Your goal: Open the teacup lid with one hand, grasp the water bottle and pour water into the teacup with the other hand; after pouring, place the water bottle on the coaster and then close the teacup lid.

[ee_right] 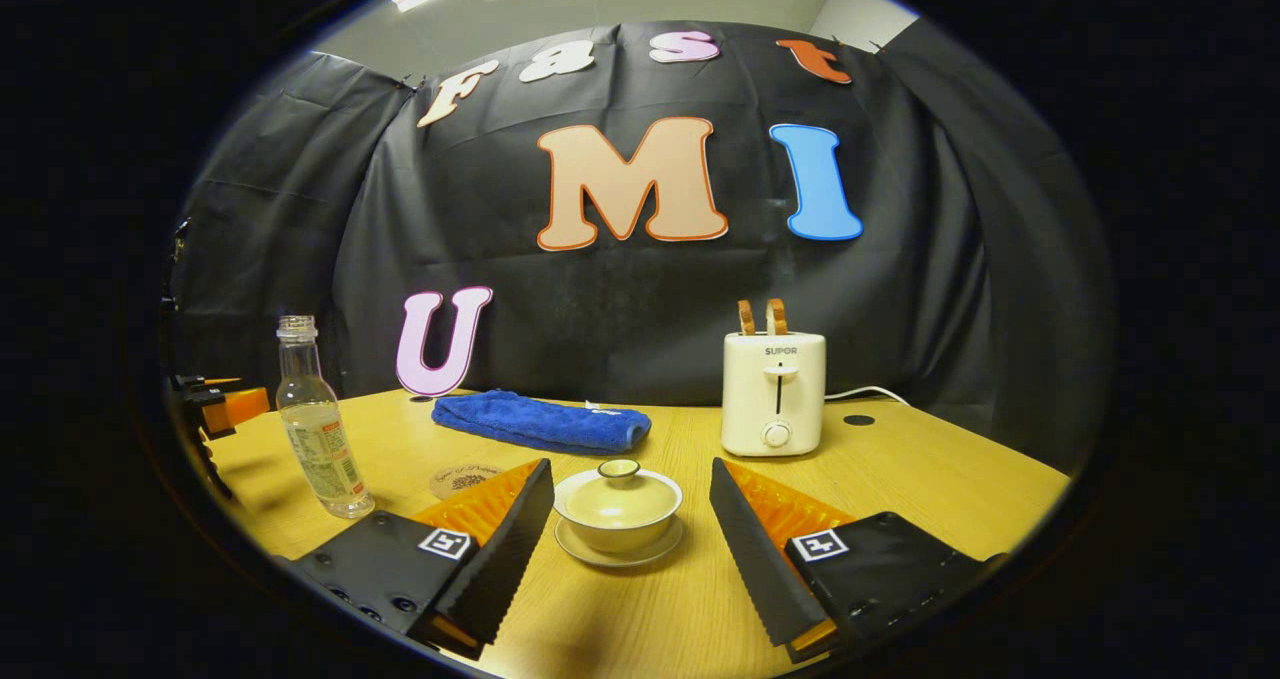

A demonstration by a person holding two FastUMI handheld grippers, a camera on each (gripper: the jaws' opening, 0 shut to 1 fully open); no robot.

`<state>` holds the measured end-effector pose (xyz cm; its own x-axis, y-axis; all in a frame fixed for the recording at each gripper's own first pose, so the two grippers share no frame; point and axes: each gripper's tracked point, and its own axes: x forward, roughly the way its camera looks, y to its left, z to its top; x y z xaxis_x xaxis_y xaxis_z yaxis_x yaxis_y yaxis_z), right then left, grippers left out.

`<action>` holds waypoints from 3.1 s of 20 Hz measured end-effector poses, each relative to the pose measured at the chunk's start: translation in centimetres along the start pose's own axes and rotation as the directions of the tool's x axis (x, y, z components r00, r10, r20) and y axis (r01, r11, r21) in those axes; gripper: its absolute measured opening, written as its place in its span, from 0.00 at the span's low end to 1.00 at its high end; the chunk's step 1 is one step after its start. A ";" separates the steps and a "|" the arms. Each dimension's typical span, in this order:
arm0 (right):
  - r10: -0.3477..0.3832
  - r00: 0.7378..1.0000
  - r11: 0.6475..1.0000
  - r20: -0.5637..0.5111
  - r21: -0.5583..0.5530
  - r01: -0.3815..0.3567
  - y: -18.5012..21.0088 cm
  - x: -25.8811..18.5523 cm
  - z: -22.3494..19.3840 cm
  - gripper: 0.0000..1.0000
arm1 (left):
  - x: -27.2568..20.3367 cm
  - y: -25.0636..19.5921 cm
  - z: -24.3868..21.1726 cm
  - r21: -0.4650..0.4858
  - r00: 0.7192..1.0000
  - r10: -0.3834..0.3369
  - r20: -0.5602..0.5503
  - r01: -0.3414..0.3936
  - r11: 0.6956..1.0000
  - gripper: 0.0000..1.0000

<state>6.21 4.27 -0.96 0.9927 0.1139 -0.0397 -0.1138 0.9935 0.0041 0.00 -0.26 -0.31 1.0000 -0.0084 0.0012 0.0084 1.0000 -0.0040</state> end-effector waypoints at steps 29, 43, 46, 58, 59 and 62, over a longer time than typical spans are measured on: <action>0.017 0.988 1.000 -0.151 -0.011 -0.019 1.1 6.7 -2.0 0.31 | 0.0 0.0 0.0 -0.001 1.000 -0.001 0.000 0.001 1.000 0.93; 0.003 1.000 1.000 0.021 -0.001 -0.003 0.8 4.1 0.5 0.29 | 0.0 0.0 0.0 -0.001 1.000 -0.001 0.000 0.001 1.000 0.93; -0.012 1.000 1.000 0.021 -0.001 0.012 0.4 2.4 0.6 0.31 | -0.1 -0.6 0.0 -0.003 1.000 -0.023 0.001 0.023 1.000 0.93; -0.164 0.986 0.986 0.041 0.000 0.164 -4.0 -4.2 1.0 0.31 | -2.0 -6.4 0.2 -0.008 0.955 -0.295 0.008 0.295 0.955 0.93; -0.173 0.984 0.985 0.041 0.000 0.174 -4.3 -4.5 1.1 0.31 | -2.4 -7.2 0.3 -0.007 0.943 -0.334 0.011 0.334 0.943 0.93; -0.187 0.981 0.982 0.042 -0.001 0.188 -4.8 -5.2 1.0 0.31 | -2.9 -8.7 0.2 -0.008 0.910 -0.415 0.008 0.415 0.910 0.93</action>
<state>1.67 -1.13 0.25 0.9972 -0.0744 0.0021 0.0744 0.9972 -0.0040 -2.93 -8.92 -0.05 0.9064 -0.4222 0.0106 0.4223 0.9064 -0.0108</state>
